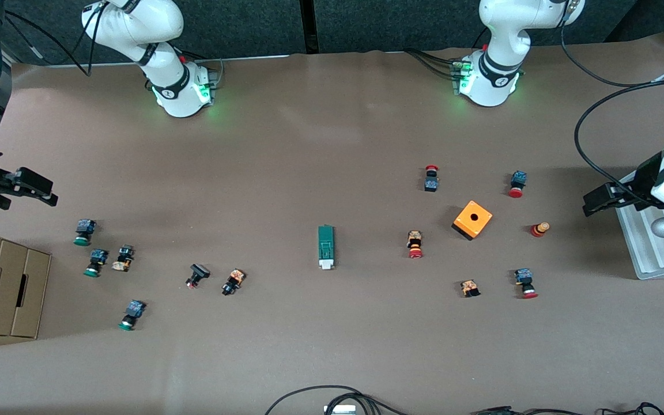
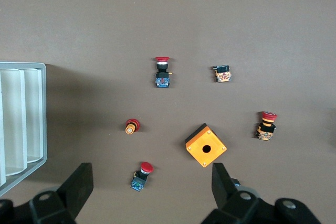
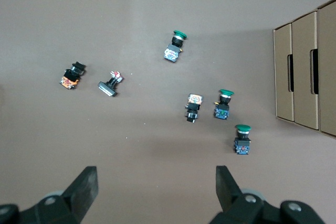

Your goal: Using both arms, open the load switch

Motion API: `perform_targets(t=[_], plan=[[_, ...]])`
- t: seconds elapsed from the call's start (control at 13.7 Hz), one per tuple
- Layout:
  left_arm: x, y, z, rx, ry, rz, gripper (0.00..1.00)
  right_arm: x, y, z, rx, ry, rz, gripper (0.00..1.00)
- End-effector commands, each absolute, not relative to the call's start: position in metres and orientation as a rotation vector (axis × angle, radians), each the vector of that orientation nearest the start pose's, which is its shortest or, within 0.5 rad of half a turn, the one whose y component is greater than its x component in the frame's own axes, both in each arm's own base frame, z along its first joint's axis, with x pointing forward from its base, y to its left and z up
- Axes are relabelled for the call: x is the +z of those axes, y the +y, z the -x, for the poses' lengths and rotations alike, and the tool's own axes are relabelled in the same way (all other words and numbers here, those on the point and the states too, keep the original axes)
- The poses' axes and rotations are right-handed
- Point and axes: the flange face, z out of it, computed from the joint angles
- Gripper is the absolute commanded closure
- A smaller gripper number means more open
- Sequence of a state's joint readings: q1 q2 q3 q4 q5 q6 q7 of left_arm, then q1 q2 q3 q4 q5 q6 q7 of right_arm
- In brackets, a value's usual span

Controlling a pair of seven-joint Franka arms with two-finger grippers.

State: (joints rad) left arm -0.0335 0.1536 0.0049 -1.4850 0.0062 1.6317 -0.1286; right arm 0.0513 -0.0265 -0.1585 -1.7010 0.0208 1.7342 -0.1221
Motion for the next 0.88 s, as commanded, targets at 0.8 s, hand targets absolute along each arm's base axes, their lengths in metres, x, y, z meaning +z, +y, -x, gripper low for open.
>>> perform_targets(t=[0.8], plan=[[0.596, -0.097, -0.595, -0.050, 0.067, 3.142, 0.00, 0.593, -0.056, -0.561, -0.116, -0.034, 3.138, 0.00]])
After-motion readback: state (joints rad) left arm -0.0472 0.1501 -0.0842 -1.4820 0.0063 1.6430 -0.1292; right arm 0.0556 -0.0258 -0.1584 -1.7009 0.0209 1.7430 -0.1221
